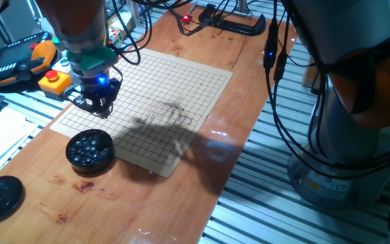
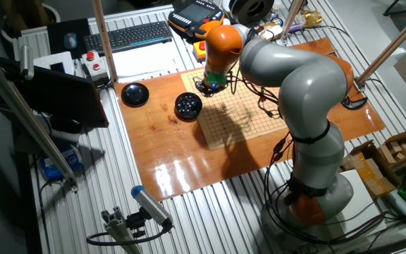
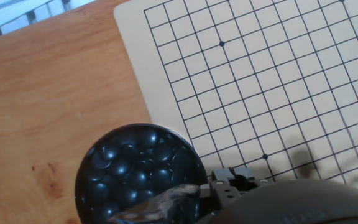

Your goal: Play the first move as black on the 3-4 point in the upper right corner of the Go board

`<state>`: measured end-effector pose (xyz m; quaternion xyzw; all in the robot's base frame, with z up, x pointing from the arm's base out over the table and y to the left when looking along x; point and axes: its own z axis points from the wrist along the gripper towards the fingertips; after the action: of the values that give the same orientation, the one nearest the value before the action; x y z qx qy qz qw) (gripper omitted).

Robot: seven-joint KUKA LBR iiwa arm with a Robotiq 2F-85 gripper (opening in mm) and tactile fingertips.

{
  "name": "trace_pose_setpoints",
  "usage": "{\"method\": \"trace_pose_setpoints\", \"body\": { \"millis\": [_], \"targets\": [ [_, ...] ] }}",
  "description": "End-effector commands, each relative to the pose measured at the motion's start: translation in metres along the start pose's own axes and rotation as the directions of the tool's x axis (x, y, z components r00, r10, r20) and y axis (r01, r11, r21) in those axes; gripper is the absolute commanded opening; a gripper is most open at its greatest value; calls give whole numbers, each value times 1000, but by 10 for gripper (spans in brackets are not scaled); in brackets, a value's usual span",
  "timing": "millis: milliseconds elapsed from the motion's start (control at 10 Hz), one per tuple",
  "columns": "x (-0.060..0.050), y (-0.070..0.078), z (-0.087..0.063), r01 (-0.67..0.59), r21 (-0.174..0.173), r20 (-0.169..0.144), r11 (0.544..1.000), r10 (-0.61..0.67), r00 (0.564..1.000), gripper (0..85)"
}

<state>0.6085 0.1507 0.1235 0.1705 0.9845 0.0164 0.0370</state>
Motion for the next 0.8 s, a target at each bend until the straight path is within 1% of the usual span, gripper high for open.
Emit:
{"method": "trace_pose_setpoints", "body": {
  "millis": [0, 100, 300, 400, 500, 600, 700],
  "targets": [
    [0, 0, 0, 2, -4, -5, 1000, -2, 1000, 10],
    [0, 0, 0, 8, 0, 0, 1000, -8, 1000, 10],
    [0, 0, 0, 21, 22, 20, 1000, -22, 1000, 10],
    [0, 0, 0, 24, 15, 23, 1000, -24, 999, 10],
    [0, 0, 0, 16, -3, 23, 1000, -16, 1000, 10],
    [0, 0, 0, 12, -4, 33, 1000, -12, 999, 10],
    [-4, -3, -2, 11, -3, 40, 1000, -11, 999, 10]
  ]
}}
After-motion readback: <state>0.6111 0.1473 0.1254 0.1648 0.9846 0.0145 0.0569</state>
